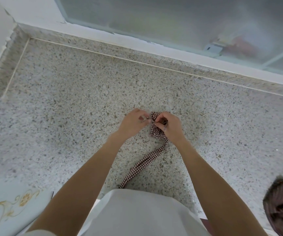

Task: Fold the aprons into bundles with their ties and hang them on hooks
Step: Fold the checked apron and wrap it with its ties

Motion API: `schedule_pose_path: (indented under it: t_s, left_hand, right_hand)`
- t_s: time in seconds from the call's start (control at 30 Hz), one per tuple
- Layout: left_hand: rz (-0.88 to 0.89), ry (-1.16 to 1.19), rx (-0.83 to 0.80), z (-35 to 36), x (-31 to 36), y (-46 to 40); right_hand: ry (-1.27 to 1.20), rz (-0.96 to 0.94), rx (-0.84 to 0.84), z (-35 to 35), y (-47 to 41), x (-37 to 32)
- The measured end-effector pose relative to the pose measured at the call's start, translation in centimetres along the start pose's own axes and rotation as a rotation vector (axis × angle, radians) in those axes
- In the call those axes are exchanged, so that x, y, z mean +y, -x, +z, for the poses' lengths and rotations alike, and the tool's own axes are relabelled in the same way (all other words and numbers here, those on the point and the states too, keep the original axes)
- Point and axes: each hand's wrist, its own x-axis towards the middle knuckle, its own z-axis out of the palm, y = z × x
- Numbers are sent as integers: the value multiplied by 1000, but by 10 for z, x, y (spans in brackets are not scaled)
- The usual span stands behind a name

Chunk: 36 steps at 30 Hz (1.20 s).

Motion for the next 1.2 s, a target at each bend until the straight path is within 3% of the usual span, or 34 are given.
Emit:
schedule_pose_path:
  t_s: [0.07,0.17,0.33,0.37,0.4,0.47,0.5,0.57,0.63,0.67,0.8,0.87,1.0,1.03,1.2]
  left_hand:
    - [-27,88,72,2,2,1]
    - [-222,444,84,0,4,2]
    - [-422,830,-189,-16,5,15]
    - [-412,766,-225,-20,5,17]
    - [-377,560,-262,-23,4,19]
    - [-256,-124,-308,-27,0,19]
    - [-191,-423,-266,-29,-2,19]
    - [-132,-615,-59,-31,-4,21]
    - [-58,-477,127,-30,-7,19]
    - [0,-393,137,-27,-8,18]
    - [148,-350,-84,-5,-10,11]
    - [196,-336,-57,4,-9,9]
    - [-104,368,35,2,1,18]
    - [-110,411,55,1,0,19]
    - [9,-54,-61,11,-7,13]
  right_hand:
    - [6,-4,-2,-1,0,-1]
    - [23,11,-20,-2,-2,-1]
    - [14,28,-22,-1,-2,-1]
    - [15,29,-24,-1,-2,-1]
    - [14,25,-30,-1,-2,0]
    - [16,6,-42,-2,-3,0]
    - [15,2,-42,-2,-3,1]
    - [7,4,-40,-2,-3,1]
    - [18,-4,-36,-1,-3,1]
    - [23,-6,-36,-1,-4,0]
    - [12,-10,-26,-1,-3,1]
    - [2,-11,-18,-2,-2,1]
    - [-11,-6,-3,-3,-1,3]
    - [-19,0,-1,-3,0,3]
    - [-18,10,1,-4,-1,6]
